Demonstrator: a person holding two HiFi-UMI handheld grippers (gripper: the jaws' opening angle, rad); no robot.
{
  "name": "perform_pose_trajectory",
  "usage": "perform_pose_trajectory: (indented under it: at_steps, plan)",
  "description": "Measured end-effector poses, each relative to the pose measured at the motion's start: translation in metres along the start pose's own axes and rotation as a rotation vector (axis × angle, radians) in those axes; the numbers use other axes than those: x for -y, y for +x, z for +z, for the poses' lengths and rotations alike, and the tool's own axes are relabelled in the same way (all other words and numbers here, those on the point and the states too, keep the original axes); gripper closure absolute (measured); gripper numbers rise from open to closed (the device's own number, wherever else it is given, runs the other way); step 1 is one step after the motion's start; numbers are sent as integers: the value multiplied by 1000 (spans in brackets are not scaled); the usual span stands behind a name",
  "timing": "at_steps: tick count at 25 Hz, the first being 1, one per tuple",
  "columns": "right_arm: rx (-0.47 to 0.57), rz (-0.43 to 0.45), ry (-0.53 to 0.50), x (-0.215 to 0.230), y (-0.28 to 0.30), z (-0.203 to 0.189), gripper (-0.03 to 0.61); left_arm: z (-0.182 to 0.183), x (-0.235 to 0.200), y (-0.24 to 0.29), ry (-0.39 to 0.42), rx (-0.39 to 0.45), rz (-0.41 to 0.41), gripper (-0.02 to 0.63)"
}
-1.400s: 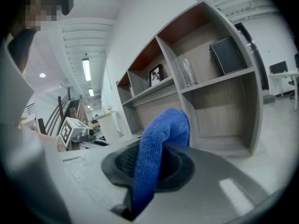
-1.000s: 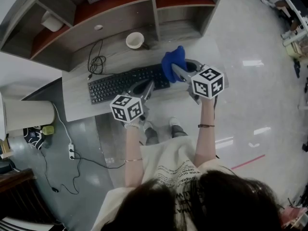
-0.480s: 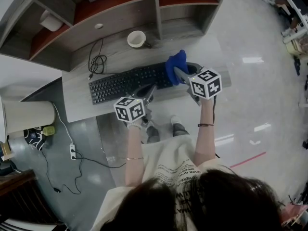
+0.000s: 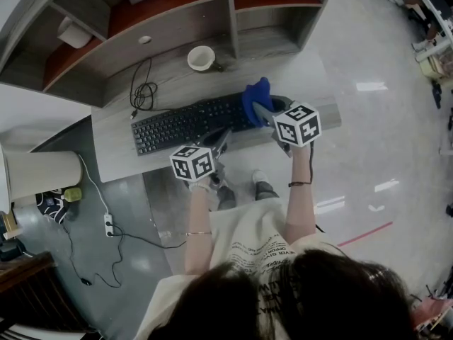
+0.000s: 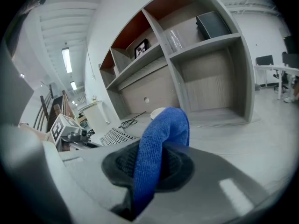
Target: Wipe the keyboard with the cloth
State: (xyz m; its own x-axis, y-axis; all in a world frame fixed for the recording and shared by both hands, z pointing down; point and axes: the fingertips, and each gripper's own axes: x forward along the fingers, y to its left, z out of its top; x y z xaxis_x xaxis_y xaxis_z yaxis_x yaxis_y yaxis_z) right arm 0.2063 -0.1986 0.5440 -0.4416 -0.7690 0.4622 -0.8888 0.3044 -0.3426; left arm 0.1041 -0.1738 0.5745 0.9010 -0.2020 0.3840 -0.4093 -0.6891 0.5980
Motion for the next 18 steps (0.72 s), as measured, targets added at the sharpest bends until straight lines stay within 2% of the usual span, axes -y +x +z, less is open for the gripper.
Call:
perform_pose_trajectory:
  at_steps: [18]
  plan:
    - [-15, 18, 42, -16, 26, -8, 526, 10, -20, -22, -6, 34, 12, 617]
